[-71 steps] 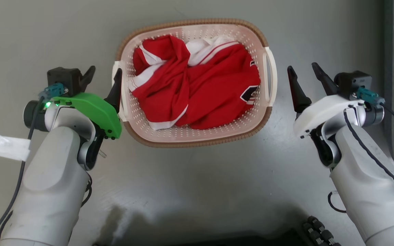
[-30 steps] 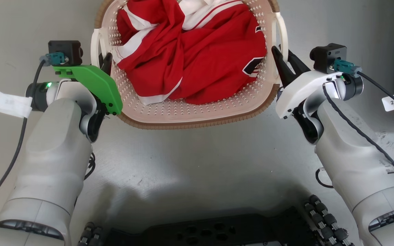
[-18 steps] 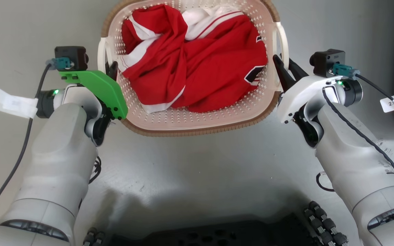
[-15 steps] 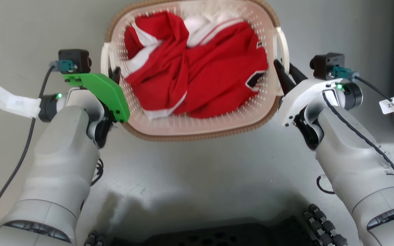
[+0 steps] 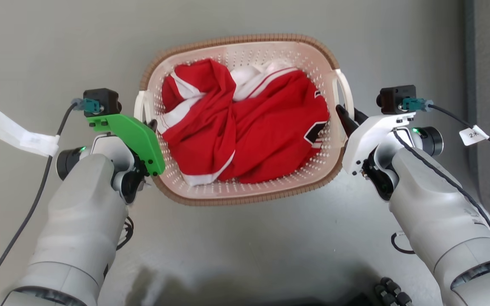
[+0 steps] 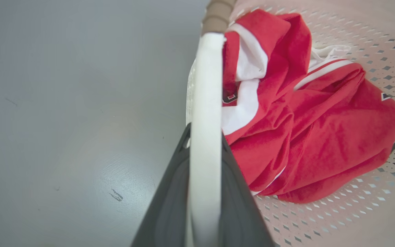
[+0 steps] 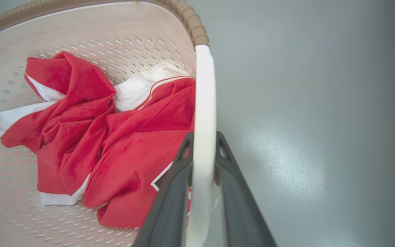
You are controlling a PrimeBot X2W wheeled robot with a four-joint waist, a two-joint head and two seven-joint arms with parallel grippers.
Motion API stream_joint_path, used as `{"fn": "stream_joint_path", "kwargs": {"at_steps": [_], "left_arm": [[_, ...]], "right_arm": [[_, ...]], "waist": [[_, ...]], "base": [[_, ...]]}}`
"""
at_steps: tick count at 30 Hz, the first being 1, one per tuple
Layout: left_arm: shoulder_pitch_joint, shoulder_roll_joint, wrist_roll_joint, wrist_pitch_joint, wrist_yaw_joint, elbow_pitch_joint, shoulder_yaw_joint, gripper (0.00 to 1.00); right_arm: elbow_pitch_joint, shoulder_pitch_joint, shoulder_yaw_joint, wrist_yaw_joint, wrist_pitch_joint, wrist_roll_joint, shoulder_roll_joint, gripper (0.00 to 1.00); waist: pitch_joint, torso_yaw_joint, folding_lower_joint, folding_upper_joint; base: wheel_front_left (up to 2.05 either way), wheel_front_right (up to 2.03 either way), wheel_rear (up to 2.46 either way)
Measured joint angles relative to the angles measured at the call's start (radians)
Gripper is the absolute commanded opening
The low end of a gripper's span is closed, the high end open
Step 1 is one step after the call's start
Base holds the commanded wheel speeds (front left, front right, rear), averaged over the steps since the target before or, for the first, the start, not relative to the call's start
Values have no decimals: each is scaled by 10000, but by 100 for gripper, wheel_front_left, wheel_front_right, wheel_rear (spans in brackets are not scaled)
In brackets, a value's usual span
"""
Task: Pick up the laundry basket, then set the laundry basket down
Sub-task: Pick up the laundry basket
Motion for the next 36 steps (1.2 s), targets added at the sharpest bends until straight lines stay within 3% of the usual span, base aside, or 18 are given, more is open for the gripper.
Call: {"fn": "stream_joint_path", "kwargs": {"at_steps": [15, 36], "left_arm": [[673, -33, -1005, 1172, 2, 146, -196, 0], [1904, 138, -1847, 2309, 33, 324, -387, 0]], "right_arm": [[700, 248, 334, 35, 1110, 654, 75, 0], [215, 1640, 1461, 27, 2951, 2428, 8, 0]], "waist": [[-1649, -149, -1, 0], [-4255, -277, -1, 0]], "base": [[0, 0, 0], [0, 0, 0]]}}
